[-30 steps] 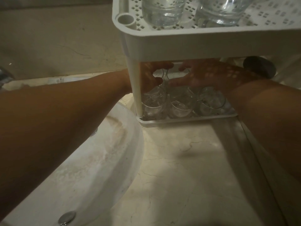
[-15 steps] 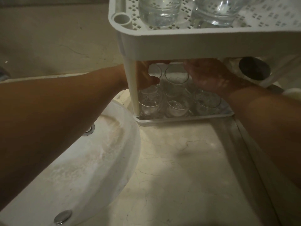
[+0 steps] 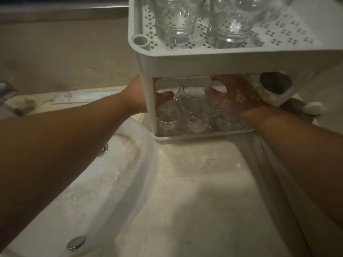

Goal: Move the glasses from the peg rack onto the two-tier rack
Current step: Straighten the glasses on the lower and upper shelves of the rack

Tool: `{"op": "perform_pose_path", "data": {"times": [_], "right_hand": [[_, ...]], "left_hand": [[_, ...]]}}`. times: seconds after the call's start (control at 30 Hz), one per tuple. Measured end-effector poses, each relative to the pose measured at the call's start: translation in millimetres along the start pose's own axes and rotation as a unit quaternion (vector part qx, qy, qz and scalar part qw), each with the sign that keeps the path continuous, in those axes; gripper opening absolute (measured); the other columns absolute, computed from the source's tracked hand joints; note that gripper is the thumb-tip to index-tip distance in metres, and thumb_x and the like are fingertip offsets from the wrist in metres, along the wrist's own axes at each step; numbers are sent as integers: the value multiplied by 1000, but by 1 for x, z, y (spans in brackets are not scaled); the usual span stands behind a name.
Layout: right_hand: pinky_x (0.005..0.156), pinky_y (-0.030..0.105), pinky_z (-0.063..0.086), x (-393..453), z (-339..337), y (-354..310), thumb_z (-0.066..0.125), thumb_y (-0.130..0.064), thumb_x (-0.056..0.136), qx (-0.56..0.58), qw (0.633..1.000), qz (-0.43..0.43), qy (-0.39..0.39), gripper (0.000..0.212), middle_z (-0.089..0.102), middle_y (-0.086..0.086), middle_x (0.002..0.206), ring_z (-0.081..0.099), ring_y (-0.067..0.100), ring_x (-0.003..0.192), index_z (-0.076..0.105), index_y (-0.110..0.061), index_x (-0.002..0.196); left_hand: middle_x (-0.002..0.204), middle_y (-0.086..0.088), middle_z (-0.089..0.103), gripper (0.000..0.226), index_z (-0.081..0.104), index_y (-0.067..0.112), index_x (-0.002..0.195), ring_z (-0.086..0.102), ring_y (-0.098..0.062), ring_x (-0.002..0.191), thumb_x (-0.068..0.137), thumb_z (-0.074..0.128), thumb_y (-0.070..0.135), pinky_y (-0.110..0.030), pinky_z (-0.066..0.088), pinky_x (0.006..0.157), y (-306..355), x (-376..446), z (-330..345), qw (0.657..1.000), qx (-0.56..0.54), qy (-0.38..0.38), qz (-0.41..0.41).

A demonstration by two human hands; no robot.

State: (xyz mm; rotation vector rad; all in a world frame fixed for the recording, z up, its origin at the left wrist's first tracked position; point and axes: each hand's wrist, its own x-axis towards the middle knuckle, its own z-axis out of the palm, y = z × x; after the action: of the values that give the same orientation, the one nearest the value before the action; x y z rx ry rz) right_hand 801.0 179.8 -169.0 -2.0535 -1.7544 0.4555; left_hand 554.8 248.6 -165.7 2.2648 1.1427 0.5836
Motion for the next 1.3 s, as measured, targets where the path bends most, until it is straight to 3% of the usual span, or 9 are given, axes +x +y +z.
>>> {"op": "perform_pose_path", "data": {"times": [0.13,0.23,0.3,0.43,0.6,0.9,1.1,1.2,1.3], "right_hand": [[114,42,29,-18,-5,-8,37,-73,71,-41,999,-21,13,83,44,4,145,35,23,138,51,-26,138],[117,45,23,-30,-3,-14,33,-75,72,-91,996,-16,-1,83,32,1,153,24,23,144,44,-31,142],[121,45,13,-38,1,-19,38,-74,80,-128,992,12,-14,73,20,-4,160,13,20,149,37,-40,145],[121,49,9,-60,-2,-37,43,-73,84,-141,989,49,-21,74,9,-6,164,4,22,151,28,-41,149],[119,55,10,-98,-11,-67,47,-70,84,-113,993,33,-12,76,7,3,165,3,29,151,29,-38,151],[118,50,21,-157,-39,-119,52,-70,83,-49,998,44,-20,77,-2,-5,164,12,26,150,23,-45,150],[111,42,34,-182,-72,-163,56,-62,85,-17,999,22,22,67,-2,-9,164,29,22,145,35,-43,145],[109,37,31,-189,-89,-179,59,-59,85,-1,999,11,49,66,-10,-13,163,26,21,146,35,-44,145],[107,41,40,-188,-105,-190,61,-54,85,14,997,-6,79,63,14,-12,160,43,21,135,40,-40,142]], "left_hand": [[116,-6,68,29,66,10,115,65,-17,99,88,70,17,-37,53,85,0,-17,-11,998,-51,23,-34],[111,23,64,37,62,38,116,58,13,98,87,69,16,-13,47,87,-4,-32,-19,995,-81,35,-50],[117,28,59,41,57,43,123,57,13,100,89,68,21,-8,43,81,-4,-47,-24,993,-85,37,-68],[141,4,54,61,46,28,146,58,-13,117,89,67,20,-20,43,90,-10,-76,-30,995,-47,10,-89],[146,1,49,70,39,32,150,54,-10,116,87,69,20,-15,39,88,-3,-104,-50,998,-30,-1,-58],[161,0,27,79,30,29,154,31,-17,147,81,60,35,-42,35,117,38,-155,-84,997,-45,-53,-18],[153,16,30,72,30,50,146,61,-8,106,85,64,32,-8,44,74,68,-160,-121,995,-100,-21,-16],[161,13,20,75,23,57,144,64,-8,100,80,59,40,-16,50,79,85,-159,-139,997,-81,-12,7],[161,8,22,79,19,53,149,65,-3,84,80,56,40,-29,53,84,104,-155,-153,999,-35,-12,40]]}}
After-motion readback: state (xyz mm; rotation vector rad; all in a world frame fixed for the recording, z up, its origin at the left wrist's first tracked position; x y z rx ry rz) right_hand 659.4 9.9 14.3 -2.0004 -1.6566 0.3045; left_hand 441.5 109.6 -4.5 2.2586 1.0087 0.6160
